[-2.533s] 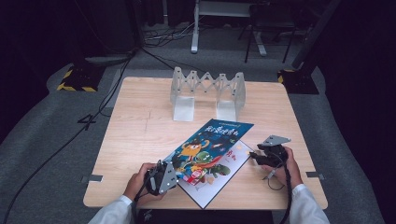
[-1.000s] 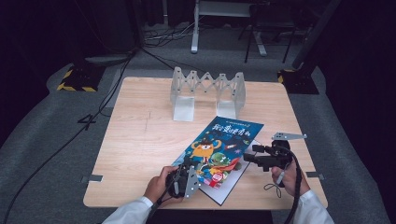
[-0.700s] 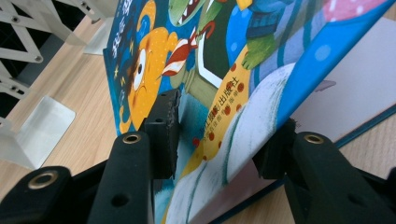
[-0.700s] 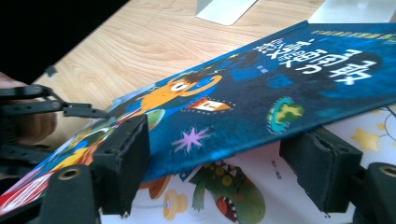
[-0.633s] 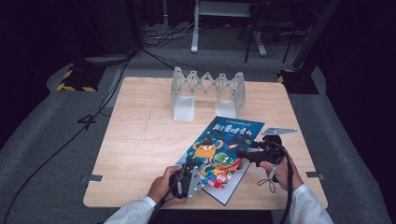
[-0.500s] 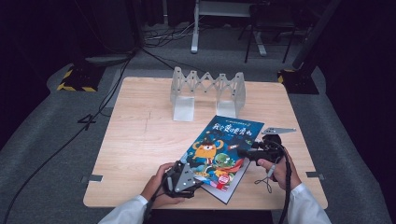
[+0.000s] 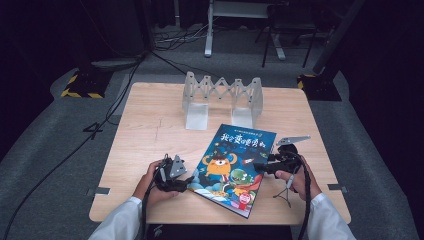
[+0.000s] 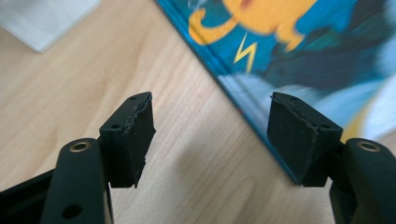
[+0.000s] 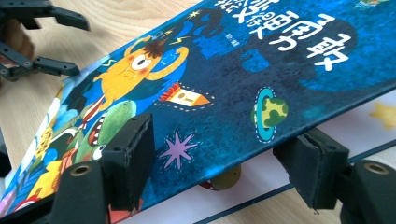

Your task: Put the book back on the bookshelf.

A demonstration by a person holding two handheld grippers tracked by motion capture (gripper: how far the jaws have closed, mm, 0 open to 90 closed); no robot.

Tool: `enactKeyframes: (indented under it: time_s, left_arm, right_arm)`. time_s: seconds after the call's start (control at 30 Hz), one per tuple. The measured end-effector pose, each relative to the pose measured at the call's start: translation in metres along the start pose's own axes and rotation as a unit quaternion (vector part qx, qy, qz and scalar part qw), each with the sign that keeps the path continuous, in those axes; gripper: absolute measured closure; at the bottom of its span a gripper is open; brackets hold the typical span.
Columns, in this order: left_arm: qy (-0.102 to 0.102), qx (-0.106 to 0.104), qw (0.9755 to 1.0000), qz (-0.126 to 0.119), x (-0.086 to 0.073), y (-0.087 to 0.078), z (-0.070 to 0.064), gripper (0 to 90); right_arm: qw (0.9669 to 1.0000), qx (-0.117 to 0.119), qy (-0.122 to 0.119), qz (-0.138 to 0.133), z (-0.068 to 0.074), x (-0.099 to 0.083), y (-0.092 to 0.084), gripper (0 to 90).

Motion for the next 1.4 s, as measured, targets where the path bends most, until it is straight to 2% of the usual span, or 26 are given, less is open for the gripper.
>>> enactKeyframes:
  time_s: [0.13,0.2,0.23,0.27,0.3,0.33,0.37,0.4,0.43,0.47,0.5,0.53,0.6,0.63,0.7,0.73,0.8,0.87,1.03,1.1,1.2,1.23,1.27,1.3,1.33,1.4]
  left_arm:
    - [-0.004,-0.014,0.9999,-0.004,0.001,0.002,-0.002,34.7]
    - [-0.014,-0.039,0.9991,-0.002,0.0,0.003,-0.002,34.8]
    - [-0.018,-0.06,0.998,-0.001,0.0,0.003,-0.004,34.7]
    - [-0.024,-0.083,0.9962,0.0,-0.001,0.004,-0.006,34.4]
    - [-0.028,-0.097,0.9949,0.001,0.0,0.005,-0.007,31.6]
    - [-0.032,-0.107,0.9937,0.001,0.0,0.006,-0.009,31.6]
    - [-0.035,-0.123,0.9918,-0.002,0.0,0.008,-0.012,30.5]
    - [-0.035,-0.128,0.9911,-0.003,0.001,0.009,-0.013,31.0]
    - [-0.032,-0.129,0.9912,-0.003,0.002,0.009,-0.015,30.3]
    - [-0.026,-0.129,0.9913,0.002,0.003,0.009,-0.015,30.8]
    - [-0.028,-0.128,0.9913,0.005,0.004,0.009,-0.016,30.7]
    - [-0.028,-0.126,0.9916,0.007,0.005,0.009,-0.016,30.0]
    - [-0.022,-0.119,0.9927,0.004,0.004,0.008,-0.017,29.8]
    - [-0.018,-0.117,0.993,0.0,0.003,0.008,-0.018,30.1]
    - [-0.028,-0.127,0.9914,-0.003,0.002,0.009,-0.02,30.9]
    - [-0.026,-0.132,0.9909,-0.008,0.002,0.009,-0.022,30.9]
    - [-0.015,-0.139,0.9901,-0.005,0.004,0.009,-0.028,30.9]
    - [-0.01,-0.143,0.9897,-0.005,0.005,0.009,-0.034,30.9]
    - [-0.004,-0.148,0.9889,-0.01,0.007,0.01,-0.041,30.7]
    - [0.005,-0.148,0.9889,-0.011,0.007,0.01,-0.043,30.7]
    - [0.016,-0.135,0.9906,-0.016,0.006,0.008,-0.046,30.7]
    - [0.018,-0.132,0.9909,-0.017,0.005,0.007,-0.047,30.6]
    - [0.018,-0.132,0.9909,-0.017,0.005,0.007,-0.047,30.6]
    - [0.017,-0.139,0.9901,-0.014,0.005,0.006,-0.047,30.6]
    - [0.017,-0.141,0.9898,-0.014,0.004,0.006,-0.048,30.5]
    - [0.014,-0.14,0.9899,-0.015,0.004,0.006,-0.049,30.5]
  right_arm:
    - [0.9999,0.001,-0.009,0.006,-0.001,0.0,0.003,29.9]
    - [0.9998,-0.001,-0.014,0.01,-0.003,-0.002,0.003,29.4]
    - [0.9998,-0.004,-0.016,0.013,-0.004,-0.002,0.003,29.2]
    - [0.9995,-0.018,-0.022,0.016,-0.005,-0.003,0.003,29.4]
    - [0.9967,-0.06,-0.045,0.033,-0.009,-0.006,0.002,35.0]
    - [0.9967,-0.06,-0.045,0.033,-0.009,-0.006,0.002,35.0]
    - [0.9951,-0.072,-0.059,0.034,-0.01,-0.007,0.002,66.7]
    - [0.9935,-0.07,-0.088,0.014,-0.008,-0.009,0.001,52.5]
    - [0.9946,-0.049,-0.091,0.01,-0.006,-0.009,0.002,54.8]
    - [0.9974,-0.013,-0.07,0.01,-0.006,-0.009,0.004,51.5]
    - [0.9983,-0.035,-0.035,0.03,-0.012,-0.008,0.009,52.1]
    - [0.9972,-0.062,-0.024,0.035,-0.016,-0.008,0.013,50.3]
    - [0.9989,-0.045,-0.002,0.013,-0.023,-0.009,0.012,41.0]
    - [0.999,-0.045,0.005,0.004,-0.025,-0.01,0.008,37.0]
    - [0.9974,-0.071,0.008,-0.007,-0.027,-0.013,-0.001,33.4]
    - [0.9966,-0.082,0.002,-0.004,-0.026,-0.015,-0.003,32.6]
    - [0.9978,-0.064,-0.009,0.012,-0.025,-0.021,-0.003,31.2]
    - [0.9971,-0.065,-0.02,0.033,-0.026,-0.027,0.001,30.5]
    - [0.9952,-0.032,-0.046,0.08,-0.017,-0.038,0.008,28.7]
    - [0.996,-0.018,-0.041,0.077,-0.012,-0.037,0.008,28.6]
    - [0.997,-0.011,-0.034,0.068,-0.01,-0.04,0.008,29.0]
    - [0.9954,-0.03,-0.053,0.074,-0.005,-0.046,0.007,29.7]
    - [0.9954,-0.03,-0.053,0.074,-0.005,-0.046,0.007,29.7]
    - [0.9936,-0.038,-0.072,0.078,-0.001,-0.049,0.005,30.7]
    - [0.9892,-0.042,-0.112,0.084,0.01,-0.06,-0.005,34.1]
    - [0.9883,-0.037,-0.122,0.084,0.014,-0.065,-0.009,35.9]
Point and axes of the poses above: each handheld gripper's, and its own axes: y roughly forward along the jaws, x roughly out of its top, z roughly to its left, the point moved 3 cm from there along y, roughly forward along the jaws, and after that the axes turned 8 degrees about z, right-handed, at the moved point
